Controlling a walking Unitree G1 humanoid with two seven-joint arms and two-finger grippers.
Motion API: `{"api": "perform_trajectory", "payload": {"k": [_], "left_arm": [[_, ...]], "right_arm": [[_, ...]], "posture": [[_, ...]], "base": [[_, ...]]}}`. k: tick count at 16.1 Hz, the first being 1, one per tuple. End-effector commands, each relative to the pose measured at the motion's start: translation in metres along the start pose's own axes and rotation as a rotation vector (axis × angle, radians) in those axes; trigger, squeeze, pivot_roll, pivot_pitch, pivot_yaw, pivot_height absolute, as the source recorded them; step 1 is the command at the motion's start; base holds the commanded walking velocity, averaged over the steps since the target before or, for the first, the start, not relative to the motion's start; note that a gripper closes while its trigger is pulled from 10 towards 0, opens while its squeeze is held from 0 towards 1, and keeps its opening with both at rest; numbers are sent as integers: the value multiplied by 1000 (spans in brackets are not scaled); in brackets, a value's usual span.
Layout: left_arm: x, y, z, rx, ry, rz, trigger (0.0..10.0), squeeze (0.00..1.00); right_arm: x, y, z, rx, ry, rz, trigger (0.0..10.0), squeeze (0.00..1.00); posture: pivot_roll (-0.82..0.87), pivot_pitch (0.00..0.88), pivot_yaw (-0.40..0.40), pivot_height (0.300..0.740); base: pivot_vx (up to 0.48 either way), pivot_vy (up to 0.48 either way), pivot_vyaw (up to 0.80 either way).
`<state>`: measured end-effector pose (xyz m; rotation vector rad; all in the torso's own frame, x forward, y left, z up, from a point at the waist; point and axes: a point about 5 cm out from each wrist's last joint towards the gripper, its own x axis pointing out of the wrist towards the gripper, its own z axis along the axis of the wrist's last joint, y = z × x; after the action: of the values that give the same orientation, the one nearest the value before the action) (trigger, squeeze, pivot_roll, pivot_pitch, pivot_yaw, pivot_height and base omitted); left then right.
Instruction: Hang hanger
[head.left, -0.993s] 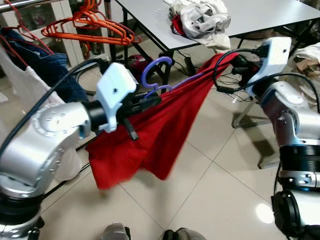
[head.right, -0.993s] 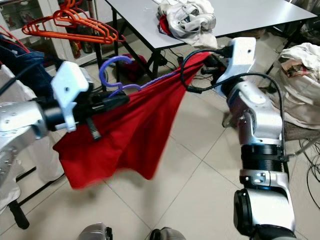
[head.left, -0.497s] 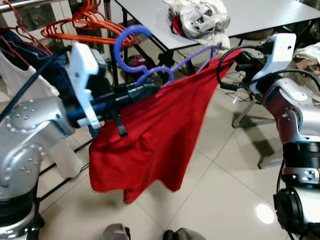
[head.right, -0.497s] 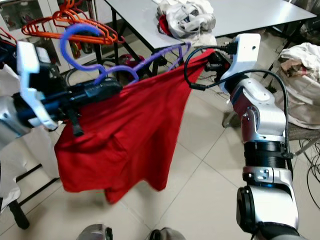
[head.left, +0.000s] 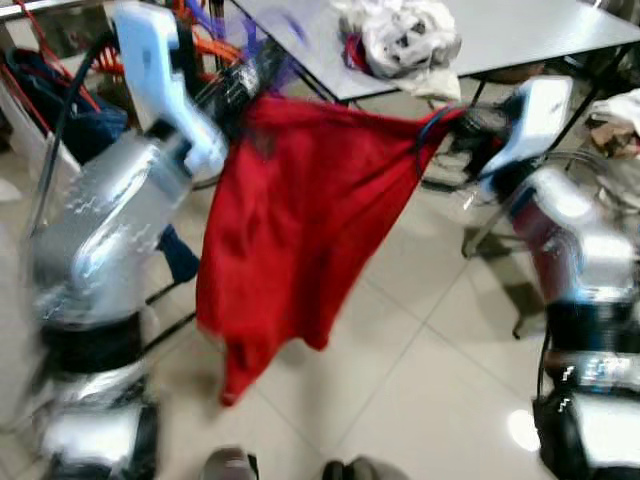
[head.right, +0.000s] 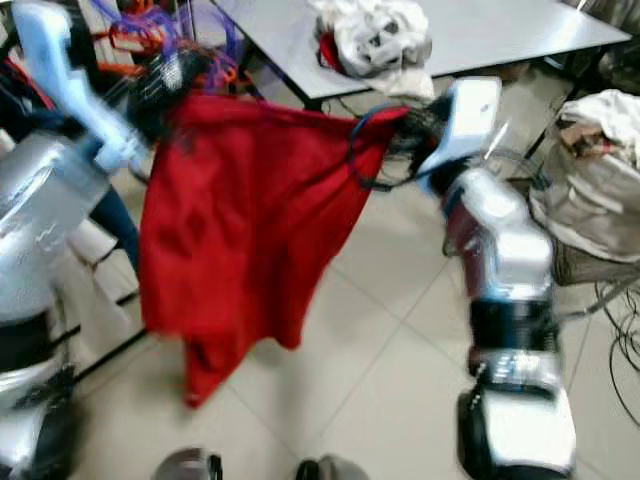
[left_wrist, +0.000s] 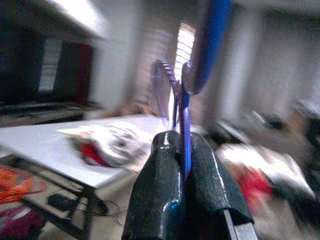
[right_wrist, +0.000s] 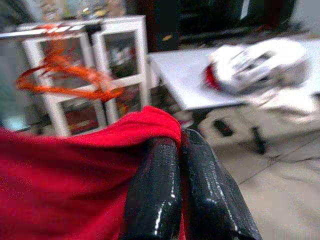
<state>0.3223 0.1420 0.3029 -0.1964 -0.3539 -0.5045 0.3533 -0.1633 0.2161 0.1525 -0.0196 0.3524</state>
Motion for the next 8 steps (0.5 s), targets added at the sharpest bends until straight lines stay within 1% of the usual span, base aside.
{"api": "perform_trajectory", "payload": {"k": [1,2,3,4,6,7,8], "left_arm": [[8,3,11,2,-70,61,10000,0],[13,3,11,9,-70,76,10000,0],[18,4,12,-14,-89,111,10000,0],[25,6,8,24,-69,155,10000,0],[28,11,3,80,-36,219,10000,0],[30,18,1,149,-34,281,10000,0],[30,20,0,170,-30,290,10000,0]], "right_arm": [[-3,5,-1,-3,5,2,0,0],[-3,9,-4,0,9,10,0,0],[-3,14,-6,1,12,20,0,0],[-4,20,-7,15,6,28,0,0],[-6,28,-7,26,-8,57,0,0],[-9,34,-8,20,-3,85,0,0],[-10,36,-9,10,5,99,0,0]], "posture": [[16,45,-107,740],[15,46,-105,740],[13,50,-103,740],[14,49,-99,740],[15,50,-103,740],[14,48,-104,740],[13,47,-105,740]], "base": [[0,0,0],[0,0,0],[0,0,0],[0,0,0],[0,0,0],[0,0,0],[0,0,0]]}}
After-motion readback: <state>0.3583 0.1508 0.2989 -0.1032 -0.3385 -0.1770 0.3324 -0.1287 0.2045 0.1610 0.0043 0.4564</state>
